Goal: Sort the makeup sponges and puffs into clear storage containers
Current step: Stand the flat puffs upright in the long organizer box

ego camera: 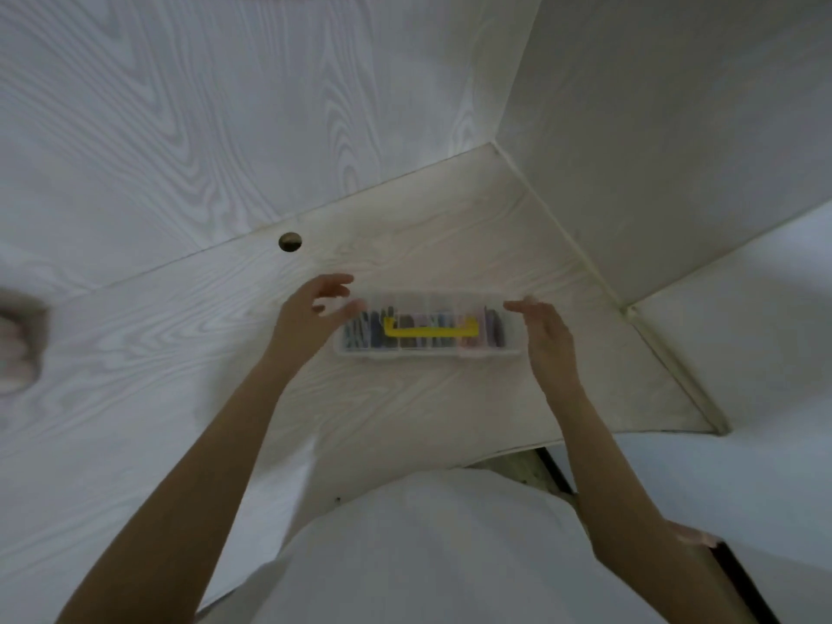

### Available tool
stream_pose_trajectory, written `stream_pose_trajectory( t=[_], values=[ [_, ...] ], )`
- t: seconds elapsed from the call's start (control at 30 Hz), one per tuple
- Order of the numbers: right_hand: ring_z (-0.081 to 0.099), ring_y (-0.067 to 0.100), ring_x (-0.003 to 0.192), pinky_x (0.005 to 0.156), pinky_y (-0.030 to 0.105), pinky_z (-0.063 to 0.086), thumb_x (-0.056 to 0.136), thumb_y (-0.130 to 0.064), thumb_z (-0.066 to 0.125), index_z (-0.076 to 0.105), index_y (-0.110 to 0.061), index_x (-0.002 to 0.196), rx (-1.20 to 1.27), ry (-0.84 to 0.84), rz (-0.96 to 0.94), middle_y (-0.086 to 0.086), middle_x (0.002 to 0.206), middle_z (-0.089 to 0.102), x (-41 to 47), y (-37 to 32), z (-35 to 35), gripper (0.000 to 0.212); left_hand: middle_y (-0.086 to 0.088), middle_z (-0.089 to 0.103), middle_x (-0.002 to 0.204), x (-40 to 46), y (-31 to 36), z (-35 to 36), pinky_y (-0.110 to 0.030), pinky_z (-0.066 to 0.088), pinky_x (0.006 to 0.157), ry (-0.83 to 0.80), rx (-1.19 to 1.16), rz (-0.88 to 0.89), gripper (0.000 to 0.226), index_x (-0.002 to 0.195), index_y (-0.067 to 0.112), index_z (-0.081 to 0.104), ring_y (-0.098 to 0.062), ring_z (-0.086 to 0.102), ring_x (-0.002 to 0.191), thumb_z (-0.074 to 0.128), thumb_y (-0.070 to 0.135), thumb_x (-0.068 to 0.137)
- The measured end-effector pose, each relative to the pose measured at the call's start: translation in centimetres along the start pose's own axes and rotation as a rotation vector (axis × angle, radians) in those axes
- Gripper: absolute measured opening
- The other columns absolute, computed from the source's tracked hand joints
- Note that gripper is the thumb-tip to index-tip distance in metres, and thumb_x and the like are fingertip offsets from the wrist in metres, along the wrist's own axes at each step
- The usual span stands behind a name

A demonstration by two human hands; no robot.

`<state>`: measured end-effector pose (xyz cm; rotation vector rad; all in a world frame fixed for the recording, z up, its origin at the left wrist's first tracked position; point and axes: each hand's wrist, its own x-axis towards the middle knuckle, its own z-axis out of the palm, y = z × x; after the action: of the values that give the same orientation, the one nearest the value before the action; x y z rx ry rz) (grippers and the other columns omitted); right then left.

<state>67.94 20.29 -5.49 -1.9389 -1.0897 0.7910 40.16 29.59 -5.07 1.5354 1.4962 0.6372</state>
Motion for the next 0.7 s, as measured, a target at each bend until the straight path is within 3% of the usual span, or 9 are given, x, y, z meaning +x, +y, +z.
stream_pose_trajectory(
  t=[0.03,0.1,0.17,0.27,0.37,0.47,0.6,0.7],
  values=[
    [0.053,0.017,0.11,0.089,0.017,0.035,0.096,-0.027,0.049,0.068,-0.013,0.104,-0.092,-0.014,-0.081,0.002,0.118,0.055,-0.4,0.6,0.4,0.025,0.004,0.054,0.12,-0.4,-0.7,0.2,-0.026,0.042,0.093,-0.037,0.122,0.042,0.054,0.125,0.027,0.051,-0.017,0.049,0.115,0.074,0.031,0.076],
    [0.052,0.022,0.11,0.091,0.029,0.04,0.088,-0.031,0.061,0.063,-0.011,0.111,-0.232,-0.043,-0.221,0.008,0.125,0.05,-1.0,1.2,1.2,0.03,-0.006,0.036,0.14,-0.9,-1.4,0.7,-0.041,0.04,0.099,-0.062,0.186,-0.002,0.089,0.141,0.027,0.03,-0.024,0.039,0.125,0.081,0.03,0.067],
    [0.047,0.013,0.109,0.088,0.027,0.043,0.084,-0.034,0.066,0.057,-0.009,0.117,-0.195,-0.06,-0.238,0.01,0.131,0.042,-1.5,1.0,1.6,0.042,-0.01,0.029,0.145,-1.5,-1.4,1.0,-0.038,0.041,0.095,-0.086,0.054,-0.121,0.102,0.146,0.024,0.018,-0.025,0.039,0.124,0.082,0.025,0.066],
    [0.044,0.009,0.112,0.084,0.023,0.045,0.081,-0.051,0.062,0.051,-0.01,0.123,-0.188,-0.061,-0.304,0.009,0.137,0.034,-2.0,1.6,2.0,0.06,-0.01,0.039,0.141,-2.1,-1.3,1.4,-0.029,0.042,0.087,-0.132,-0.048,-0.233,0.094,0.147,0.02,0.019,-0.016,0.047,0.107,0.077,0.023,0.073],
    [0.04,0.023,0.126,0.094,0.037,0.047,0.084,-0.057,0.052,0.04,-0.016,0.133,-0.198,-0.074,-0.301,0.003,0.145,0.025,-2.3,2.7,2.8,0.064,-0.009,0.051,0.132,-2.1,-1.7,1.6,-0.029,0.045,0.085,-0.122,0.018,-0.191,0.083,0.143,0.018,0.03,-0.015,0.051,0.101,0.075,0.027,0.074],
    [0.037,0.026,0.129,0.097,0.041,0.045,0.087,-0.055,0.047,0.036,-0.016,0.138,-0.213,-0.056,-0.298,0.002,0.15,0.02,-2.3,2.8,3.4,0.065,-0.01,0.054,0.129,-1.9,-2.0,1.6,-0.031,0.047,0.087,-0.113,0.032,-0.201,0.081,0.14,0.017,0.033,-0.016,0.053,0.1,0.077,0.028,0.072],
    [0.036,0.03,0.128,0.1,0.043,0.039,0.087,-0.058,0.044,0.04,-0.02,0.138,-0.369,-0.004,-0.315,0.008,0.151,0.024,-1.6,2.4,3.3,0.063,-0.004,0.054,0.123,-2.2,-2.2,1.7,-0.034,0.048,0.087,-0.054,-0.033,-0.231,0.079,0.138,0.021,0.035,-0.017,0.054,0.099,0.077,0.032,0.072],
    [0.045,0.037,0.113,0.091,0.047,0.044,0.084,-0.06,0.049,0.048,-0.018,0.129,-0.499,0.112,-0.319,0.016,0.14,0.037,0.0,1.9,3.4,0.062,0.0,0.053,0.119,-2.5,-2.2,2.2,-0.037,0.05,0.088,0.032,-0.117,-0.271,0.078,0.136,0.022,0.036,-0.018,0.056,0.099,0.077,0.034,0.072]
  ],
)
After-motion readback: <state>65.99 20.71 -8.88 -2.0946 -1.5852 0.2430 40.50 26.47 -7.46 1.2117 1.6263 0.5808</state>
